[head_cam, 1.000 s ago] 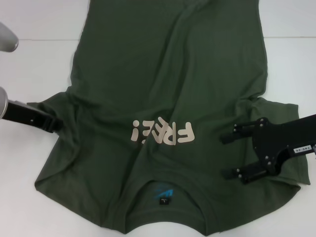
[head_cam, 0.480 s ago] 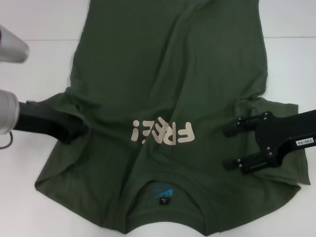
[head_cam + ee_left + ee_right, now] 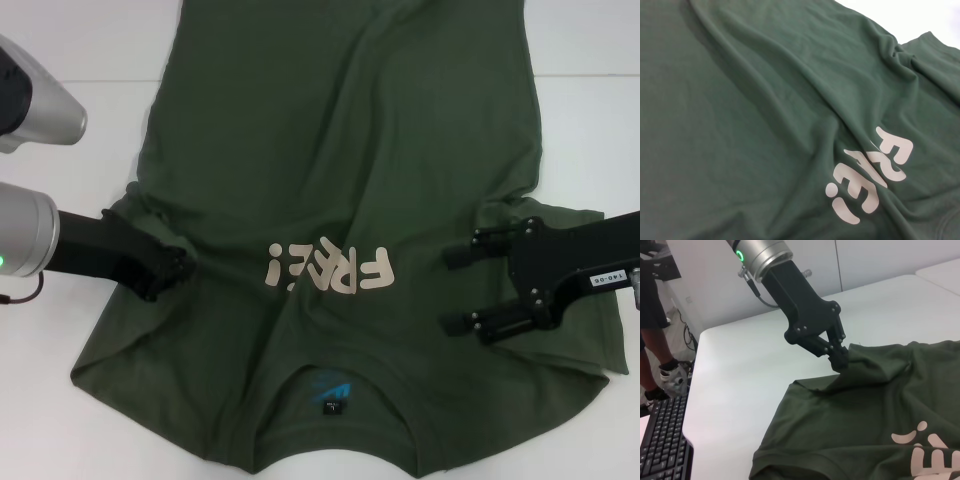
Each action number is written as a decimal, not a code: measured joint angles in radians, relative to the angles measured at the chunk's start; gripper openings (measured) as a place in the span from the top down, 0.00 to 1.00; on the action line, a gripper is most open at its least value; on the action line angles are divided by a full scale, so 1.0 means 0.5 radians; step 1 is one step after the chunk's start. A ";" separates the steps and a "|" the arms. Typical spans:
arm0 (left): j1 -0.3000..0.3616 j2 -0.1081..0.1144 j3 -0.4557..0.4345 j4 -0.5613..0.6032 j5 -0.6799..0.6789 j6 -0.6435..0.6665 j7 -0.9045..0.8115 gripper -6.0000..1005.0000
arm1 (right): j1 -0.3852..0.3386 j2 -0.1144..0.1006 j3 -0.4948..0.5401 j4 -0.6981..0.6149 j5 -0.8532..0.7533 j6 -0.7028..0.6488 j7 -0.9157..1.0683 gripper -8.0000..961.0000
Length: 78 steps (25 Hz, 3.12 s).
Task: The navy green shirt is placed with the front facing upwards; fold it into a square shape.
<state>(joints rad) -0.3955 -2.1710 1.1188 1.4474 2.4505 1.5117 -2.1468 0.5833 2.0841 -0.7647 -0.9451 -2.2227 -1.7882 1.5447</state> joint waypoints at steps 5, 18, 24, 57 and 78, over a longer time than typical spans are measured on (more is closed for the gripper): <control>-0.031 0.006 0.004 -0.031 0.017 -0.019 -0.016 0.94 | 0.006 0.001 -0.001 0.005 0.002 0.000 0.000 0.08; -0.028 0.003 0.280 -0.050 0.017 -0.006 0.026 0.94 | 0.000 0.001 -0.004 0.007 0.003 -0.007 -0.020 0.08; -0.027 -0.001 0.367 -0.079 0.011 -0.019 0.003 0.94 | -0.001 0.001 -0.016 0.009 0.003 -0.005 -0.048 0.08; -0.266 0.013 0.091 -0.259 0.795 -0.238 -1.092 0.36 | 0.009 -0.006 -0.039 -0.006 -0.015 -0.048 -0.096 0.08; -0.277 0.022 0.072 -0.334 0.812 -0.237 -1.129 0.36 | 0.009 -0.011 -0.140 -0.008 -0.015 -0.078 -0.090 0.08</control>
<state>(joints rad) -0.5339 -2.1598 1.1550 1.2804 2.8563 1.3930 -2.7116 0.5879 2.0785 -0.8347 -0.9492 -2.2304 -1.8271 1.4996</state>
